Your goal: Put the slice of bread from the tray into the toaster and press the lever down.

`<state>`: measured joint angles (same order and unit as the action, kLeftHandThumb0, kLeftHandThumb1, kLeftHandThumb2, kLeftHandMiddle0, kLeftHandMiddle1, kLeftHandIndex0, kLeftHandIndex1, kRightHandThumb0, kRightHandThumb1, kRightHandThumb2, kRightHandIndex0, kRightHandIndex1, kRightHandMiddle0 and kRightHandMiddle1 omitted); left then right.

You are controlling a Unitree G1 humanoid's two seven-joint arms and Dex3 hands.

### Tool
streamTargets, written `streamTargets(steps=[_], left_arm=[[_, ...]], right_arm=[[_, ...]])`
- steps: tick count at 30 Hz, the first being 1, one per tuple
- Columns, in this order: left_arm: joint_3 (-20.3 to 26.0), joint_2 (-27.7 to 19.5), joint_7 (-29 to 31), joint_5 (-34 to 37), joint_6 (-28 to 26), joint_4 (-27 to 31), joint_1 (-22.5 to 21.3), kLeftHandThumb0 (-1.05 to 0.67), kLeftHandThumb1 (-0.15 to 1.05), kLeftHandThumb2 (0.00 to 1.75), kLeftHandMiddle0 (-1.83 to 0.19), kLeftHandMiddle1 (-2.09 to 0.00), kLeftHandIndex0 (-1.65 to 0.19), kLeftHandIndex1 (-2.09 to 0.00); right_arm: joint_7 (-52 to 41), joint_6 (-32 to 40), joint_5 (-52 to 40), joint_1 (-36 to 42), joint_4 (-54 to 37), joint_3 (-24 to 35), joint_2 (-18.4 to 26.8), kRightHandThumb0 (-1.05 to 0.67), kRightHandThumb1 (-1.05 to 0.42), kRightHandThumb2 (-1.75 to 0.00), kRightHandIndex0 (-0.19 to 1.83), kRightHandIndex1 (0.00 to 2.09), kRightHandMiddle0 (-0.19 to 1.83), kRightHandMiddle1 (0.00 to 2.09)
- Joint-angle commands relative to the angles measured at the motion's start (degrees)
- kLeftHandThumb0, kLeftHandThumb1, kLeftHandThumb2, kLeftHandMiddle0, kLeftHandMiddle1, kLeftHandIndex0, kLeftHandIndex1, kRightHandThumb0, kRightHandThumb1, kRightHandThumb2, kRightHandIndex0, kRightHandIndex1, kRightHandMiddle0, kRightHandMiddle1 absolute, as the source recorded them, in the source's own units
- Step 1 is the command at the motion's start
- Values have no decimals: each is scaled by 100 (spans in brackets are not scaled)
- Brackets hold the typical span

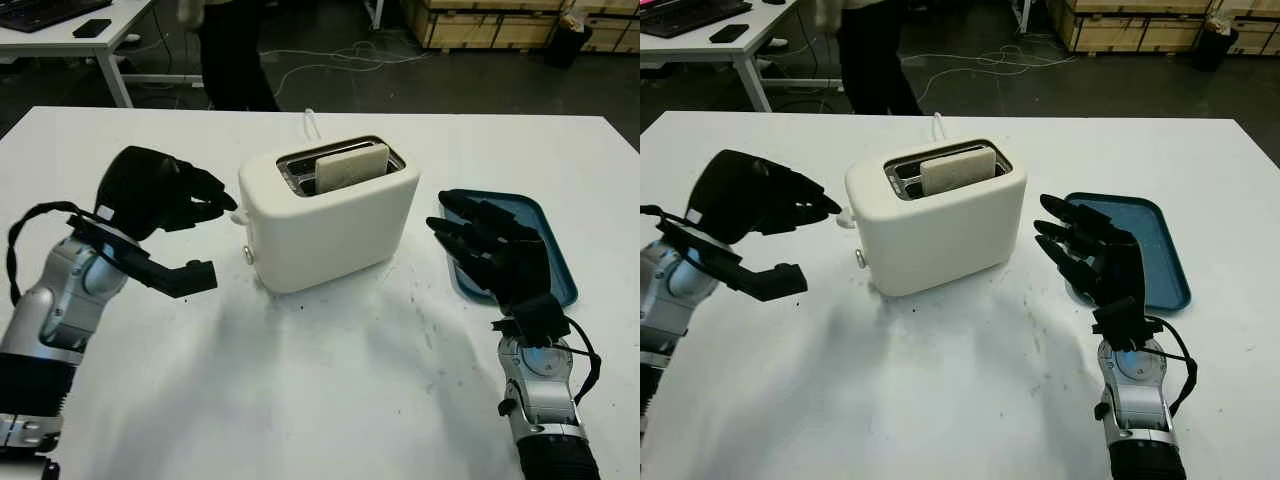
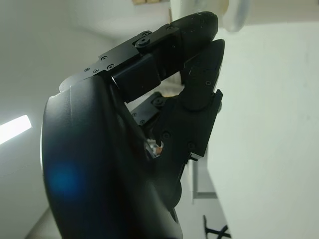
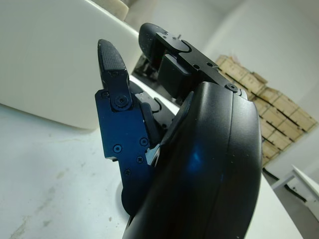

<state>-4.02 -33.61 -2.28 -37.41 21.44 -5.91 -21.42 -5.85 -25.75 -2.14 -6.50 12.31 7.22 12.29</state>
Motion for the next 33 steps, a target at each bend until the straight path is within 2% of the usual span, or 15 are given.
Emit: streamTargets(steps=[1, 17, 33], left_arm=[[-59, 22, -69, -31, 2, -28, -157, -27, 78, 1, -122, -96, -141, -8], [-114, -21, 121, 112, 17, -77, -105, -24, 76, 0, -121, -93, -141, -7], [-91, -138, 282, 42, -222, -29, -20, -24, 78, 0, -117, -87, -139, -4]], right_arm=[[-16, -37, -23, -36, -74, -3, -39, -45, -92, -4, 99, 0, 87, 0], [-95, -114, -81, -47, -35, -8, -65, -48, -92, -5, 101, 1, 88, 0], [-102, -153, -34, -26, -34, -6, -76, -48, -92, -6, 100, 0, 88, 0]])
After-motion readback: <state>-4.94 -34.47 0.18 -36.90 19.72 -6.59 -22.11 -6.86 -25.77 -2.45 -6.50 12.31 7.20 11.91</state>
